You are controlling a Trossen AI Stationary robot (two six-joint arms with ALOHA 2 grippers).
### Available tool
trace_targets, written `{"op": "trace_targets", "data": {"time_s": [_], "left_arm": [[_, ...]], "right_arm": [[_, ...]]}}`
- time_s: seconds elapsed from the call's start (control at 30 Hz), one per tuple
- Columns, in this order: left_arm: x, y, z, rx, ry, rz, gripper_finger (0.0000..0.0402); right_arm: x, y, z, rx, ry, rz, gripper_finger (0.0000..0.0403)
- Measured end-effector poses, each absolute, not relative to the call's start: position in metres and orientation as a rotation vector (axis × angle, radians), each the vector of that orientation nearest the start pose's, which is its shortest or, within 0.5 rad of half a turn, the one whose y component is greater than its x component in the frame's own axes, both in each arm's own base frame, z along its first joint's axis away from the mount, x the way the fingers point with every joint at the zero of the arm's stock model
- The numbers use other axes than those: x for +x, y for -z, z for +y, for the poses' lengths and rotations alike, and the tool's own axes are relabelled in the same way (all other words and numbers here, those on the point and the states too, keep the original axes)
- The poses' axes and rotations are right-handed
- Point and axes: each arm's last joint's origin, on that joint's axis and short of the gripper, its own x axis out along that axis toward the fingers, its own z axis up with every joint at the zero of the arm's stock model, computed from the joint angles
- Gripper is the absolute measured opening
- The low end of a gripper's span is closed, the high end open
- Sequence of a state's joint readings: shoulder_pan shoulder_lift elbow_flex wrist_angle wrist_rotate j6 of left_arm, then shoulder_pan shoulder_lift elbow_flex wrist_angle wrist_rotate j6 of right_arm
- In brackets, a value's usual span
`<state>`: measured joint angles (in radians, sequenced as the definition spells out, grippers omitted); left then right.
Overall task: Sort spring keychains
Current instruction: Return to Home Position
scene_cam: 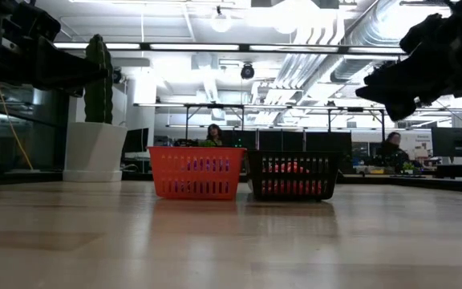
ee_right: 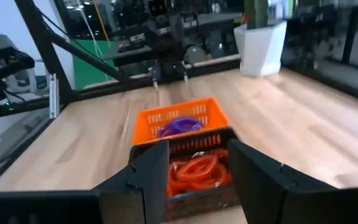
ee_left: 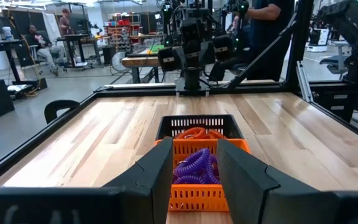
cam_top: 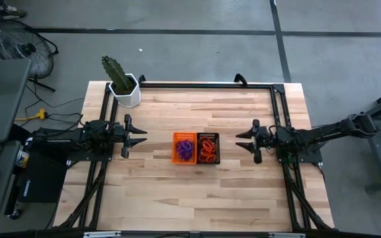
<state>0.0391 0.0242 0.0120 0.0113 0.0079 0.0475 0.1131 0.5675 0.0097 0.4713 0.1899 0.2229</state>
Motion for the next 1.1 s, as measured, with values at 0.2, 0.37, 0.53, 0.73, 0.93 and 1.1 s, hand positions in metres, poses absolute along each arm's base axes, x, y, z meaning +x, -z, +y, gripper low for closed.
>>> {"op": "trace_targets", "data": {"time_s": [0.2, 0.37, 0.53, 0.73, 0.93, 1.1], "left_arm": [[0.098, -0.167, 0.004, 0.047, -0.031, 0.002, 0.0122], [0.098, -0.167, 0.004, 0.047, -0.031, 0.001, 0.0122], [0.098, -0.167, 0.004, 0.047, -0.031, 0.001, 0.0122], [0.098, -0.167, 0.004, 0.047, -0.031, 0.001, 0.0122], [0.098, -0.167, 0.004, 0.047, -0.031, 0.001, 0.0122], [0.098, -0.167, 0.004, 0.047, -0.031, 0.001, 0.0122]], "right_arm": [[0.125, -0.164, 0.009, 0.131, 0.069, 0.041, 0.0158], [0.115, -0.163, 0.01, 0.103, 0.003, 0.064, 0.0161], [0.103, -0.161, 0.009, 0.089, -0.032, 0.066, 0.0159], [0.098, -0.167, 0.009, 0.06, -0.099, -0.003, 0.0161], [0.098, -0.167, 0.005, 0.044, -0.059, -0.012, 0.0161], [0.098, -0.167, 0.004, 0.073, -0.045, -0.009, 0.0161]]}}
